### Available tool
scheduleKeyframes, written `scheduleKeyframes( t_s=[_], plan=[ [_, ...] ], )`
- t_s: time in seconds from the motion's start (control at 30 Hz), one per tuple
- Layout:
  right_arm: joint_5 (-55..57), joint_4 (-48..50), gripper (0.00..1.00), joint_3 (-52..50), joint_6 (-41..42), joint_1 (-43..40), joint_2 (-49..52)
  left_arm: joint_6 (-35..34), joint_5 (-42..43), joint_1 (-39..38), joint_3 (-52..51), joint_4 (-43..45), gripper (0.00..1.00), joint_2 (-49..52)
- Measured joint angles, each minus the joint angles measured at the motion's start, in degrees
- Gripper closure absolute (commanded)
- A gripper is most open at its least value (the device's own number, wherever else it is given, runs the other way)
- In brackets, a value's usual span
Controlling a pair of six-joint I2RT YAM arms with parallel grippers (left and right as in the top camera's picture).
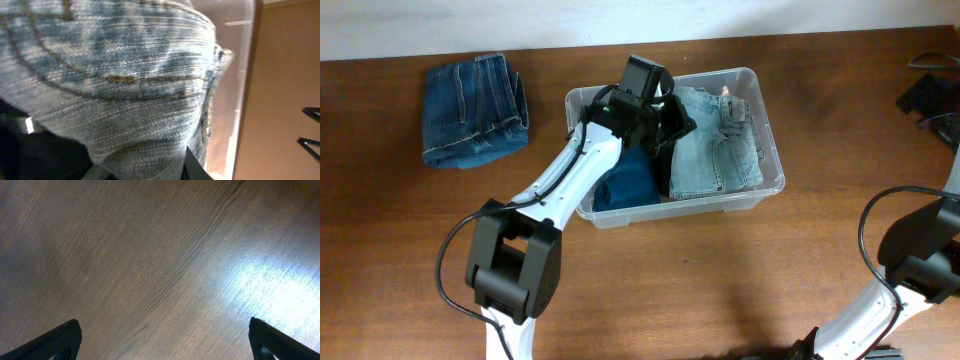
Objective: Pack container
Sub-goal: 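Lift the light blue jeans with the left gripper and carry over the bin, then lower the light blue jeans into the bin's right side and press flat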
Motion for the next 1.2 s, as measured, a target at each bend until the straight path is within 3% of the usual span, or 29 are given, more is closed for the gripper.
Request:
scheduleKeyframes(
  t_s=[0.03,0.07,0.17,0.33,0.67,0.9,1.13,1.17,1.2],
  plan=[
    [0.0,0.0,0.02,0.0,0.0,0.0,0.0,0.1,-0.3,0.2,0.1,-0.9,0.94,0.0],
    [0.0,0.0,0.01,0.0,0.0,0.0,0.0,0.4,-0.3,0.4,0.1,-1.6,0.83,0.0],
    [0.0,0.0,0.01,0.0,0.0,0.0,0.0,2.2,-0.5,1.2,0.2,-3.5,0.3,0.0],
    [0.0,0.0,0.01,0.0,0.0,0.0,0.0,7.7,-0.9,2.8,0.2,-4.9,0.01,0.0],
    [0.0,0.0,0.01,0.0,0.0,0.0,0.0,21.1,-1.2,3.3,0.6,-6.1,0.01,0.0],
    [0.0,0.0,0.01,0.0,0.0,0.0,0.0,28.5,-7.3,3.3,10.1,-14.9,0.01,0.7],
    [0.0,0.0,0.02,0.0,0.0,0.0,0.0,34.3,-10.6,3.0,16.0,-16.3,0.01,0.7],
    [0.0,0.0,0.01,0.0,0.0,0.0,0.0,35.0,-10.9,2.9,16.0,-16.4,0.08,0.7],
    [0.0,0.0,0.01,0.0,0.0,0.0,0.0,35.5,-11.1,2.7,16.0,-16.7,0.22,0.7]
  ],
)
